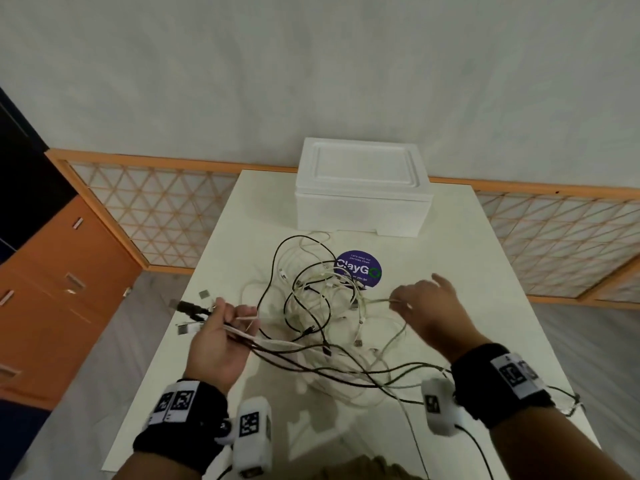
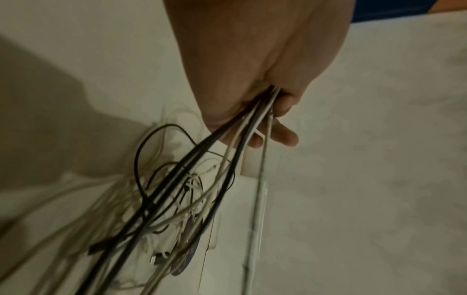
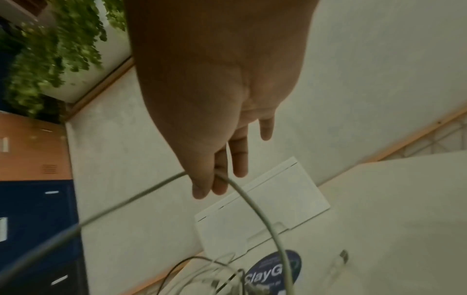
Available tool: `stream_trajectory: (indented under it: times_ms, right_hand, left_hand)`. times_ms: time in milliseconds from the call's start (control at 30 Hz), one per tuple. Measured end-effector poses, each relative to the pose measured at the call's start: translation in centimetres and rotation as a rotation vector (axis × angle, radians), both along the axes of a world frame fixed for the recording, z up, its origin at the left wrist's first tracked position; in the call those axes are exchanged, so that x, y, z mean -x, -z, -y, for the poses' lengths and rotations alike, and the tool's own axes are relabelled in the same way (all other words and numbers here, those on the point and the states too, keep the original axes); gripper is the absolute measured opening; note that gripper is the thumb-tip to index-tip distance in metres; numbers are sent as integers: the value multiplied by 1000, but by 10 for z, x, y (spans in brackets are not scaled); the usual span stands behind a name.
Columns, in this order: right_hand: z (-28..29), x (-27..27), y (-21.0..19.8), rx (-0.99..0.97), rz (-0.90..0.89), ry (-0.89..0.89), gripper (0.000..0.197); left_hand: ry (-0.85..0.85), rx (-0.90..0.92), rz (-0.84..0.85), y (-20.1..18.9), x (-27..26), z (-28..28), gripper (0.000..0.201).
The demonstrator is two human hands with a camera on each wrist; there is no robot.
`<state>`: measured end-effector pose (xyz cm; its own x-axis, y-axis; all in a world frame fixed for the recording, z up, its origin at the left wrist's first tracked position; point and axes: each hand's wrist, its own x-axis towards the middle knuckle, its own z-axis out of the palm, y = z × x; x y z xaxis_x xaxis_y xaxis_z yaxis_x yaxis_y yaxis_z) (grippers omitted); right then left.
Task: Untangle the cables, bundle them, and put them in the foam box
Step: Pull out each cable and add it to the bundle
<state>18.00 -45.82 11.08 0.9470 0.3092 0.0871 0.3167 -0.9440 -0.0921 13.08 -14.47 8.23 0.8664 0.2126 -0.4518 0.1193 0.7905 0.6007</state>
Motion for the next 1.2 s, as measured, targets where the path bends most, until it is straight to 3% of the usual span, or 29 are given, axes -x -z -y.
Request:
stream_trajectory:
  times_ms: [200, 333, 367, 433, 533, 633, 700, 833, 900, 967, 1067, 1200]
  right_hand:
    - [-11, -14, -13, -301, -119, 172, 14]
    - [-24, -10, -11, -267, -172, 300, 22]
    - [-25, -9, -11, -355, -169, 309, 20]
    - [-29, -8, -18, -744, -195, 280, 15]
    - [-33, -7, -48, -1257, -182, 177, 31]
    - [-29, -9, -80, -1616, -236, 108, 34]
    - [-29, -10, -87, -1705, -351, 109, 30]
    - [-61, -8, -72, -1257, -530, 136, 17]
    - [-84, -2, -58, -975, -591, -12, 28]
    - [-103, 6, -43, -730, -579, -159, 25]
    - [-108, 13, -33, -444, -436, -228, 17]
    - [-59, 19, -15, -190, -524, -168, 12]
  left_hand:
    - [39, 42, 26, 7, 5, -19, 44]
    - [85, -38, -17, 14, 2, -24, 41]
    - [96, -63, -52, 16, 2, -25, 40]
    - [140, -149, -111, 19, 6, -26, 35]
    - [295, -368, -159, 26, 10, -30, 29]
    - [331, -391, -189, 32, 11, -35, 32]
    - [300, -313, -209, 29, 7, -35, 34]
    - [454, -207, -147, -1, -10, -7, 23]
    - [600, -203, -132, -19, -19, 17, 31]
    - [679, -137, -96, -31, -25, 37, 36]
    - [561, -29, -73, -34, -39, 44, 33]
    - [388, 101, -90, -24, -59, 21, 26]
